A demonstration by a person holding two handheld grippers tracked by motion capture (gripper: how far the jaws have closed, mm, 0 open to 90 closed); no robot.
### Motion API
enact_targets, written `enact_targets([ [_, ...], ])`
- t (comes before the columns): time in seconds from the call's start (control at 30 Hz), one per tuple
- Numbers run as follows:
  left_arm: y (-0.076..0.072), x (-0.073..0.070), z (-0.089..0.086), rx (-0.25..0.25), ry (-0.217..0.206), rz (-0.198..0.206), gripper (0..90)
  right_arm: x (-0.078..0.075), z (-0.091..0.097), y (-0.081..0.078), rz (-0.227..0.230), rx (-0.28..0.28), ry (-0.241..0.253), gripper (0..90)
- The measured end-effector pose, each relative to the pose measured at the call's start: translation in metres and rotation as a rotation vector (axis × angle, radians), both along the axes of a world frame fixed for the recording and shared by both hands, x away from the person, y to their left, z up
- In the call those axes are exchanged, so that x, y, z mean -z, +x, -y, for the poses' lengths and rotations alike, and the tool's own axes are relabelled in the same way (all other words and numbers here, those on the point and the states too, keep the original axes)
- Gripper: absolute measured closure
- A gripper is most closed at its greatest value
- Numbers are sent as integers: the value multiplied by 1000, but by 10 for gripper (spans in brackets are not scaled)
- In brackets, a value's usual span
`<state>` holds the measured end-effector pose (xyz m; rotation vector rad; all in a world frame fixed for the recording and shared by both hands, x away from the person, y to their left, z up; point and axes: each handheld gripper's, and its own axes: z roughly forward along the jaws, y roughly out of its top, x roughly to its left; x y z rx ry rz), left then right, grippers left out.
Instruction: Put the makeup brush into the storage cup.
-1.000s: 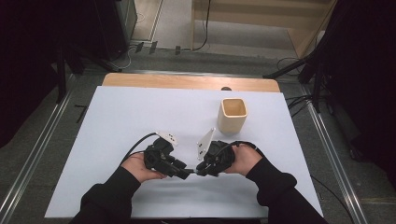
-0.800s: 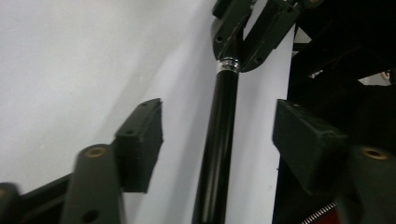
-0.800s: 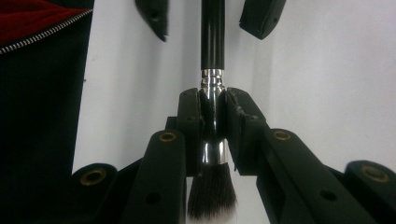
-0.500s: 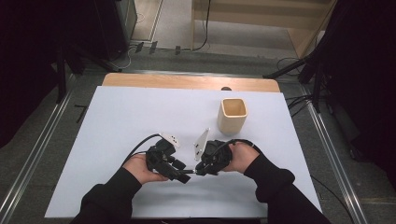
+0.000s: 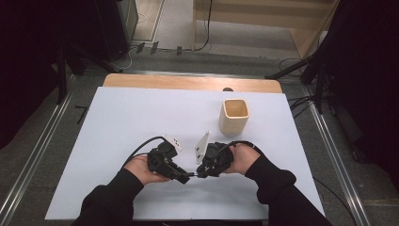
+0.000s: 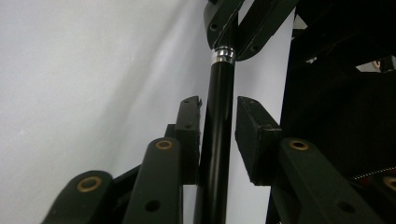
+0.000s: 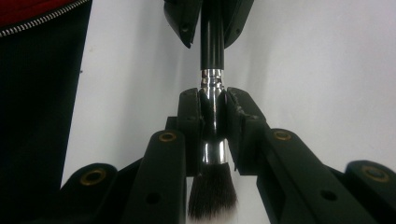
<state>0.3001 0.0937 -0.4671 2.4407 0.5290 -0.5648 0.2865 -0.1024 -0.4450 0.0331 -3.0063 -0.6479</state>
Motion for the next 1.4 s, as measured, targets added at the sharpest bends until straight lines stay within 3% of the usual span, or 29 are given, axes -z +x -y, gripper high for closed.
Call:
enact_targets([
  [0.2,-1,1,1,26,-5,14,760,1,-3,-1,-17,-16,6,775],
  [0.5,-2,1,1,57,-14,-5,793,0,-3,-3,-16,-24,6,774],
  [0.8,-1,0,0,56,-23,-29,799,-1,-2,-3,-31,-29,24,761],
  [0.9,-1,0,-2,53,-20,-39,799,-3,-1,-1,-19,21,57,562],
  [1.03,0,0,-6,27,-28,-38,798,-11,8,-1,-23,101,120,462],
  [1.13,2,-1,-9,4,-35,-41,798,-16,18,0,-11,150,156,424],
  [1.17,1,-1,-11,-4,-31,-22,798,-18,21,0,-4,172,170,421],
  [1.3,3,-3,-16,-38,-38,-15,798,-21,33,-3,-13,224,230,419],
  [1.4,4,-4,-19,-52,-49,-11,798,-21,38,-5,-17,246,242,418],
])
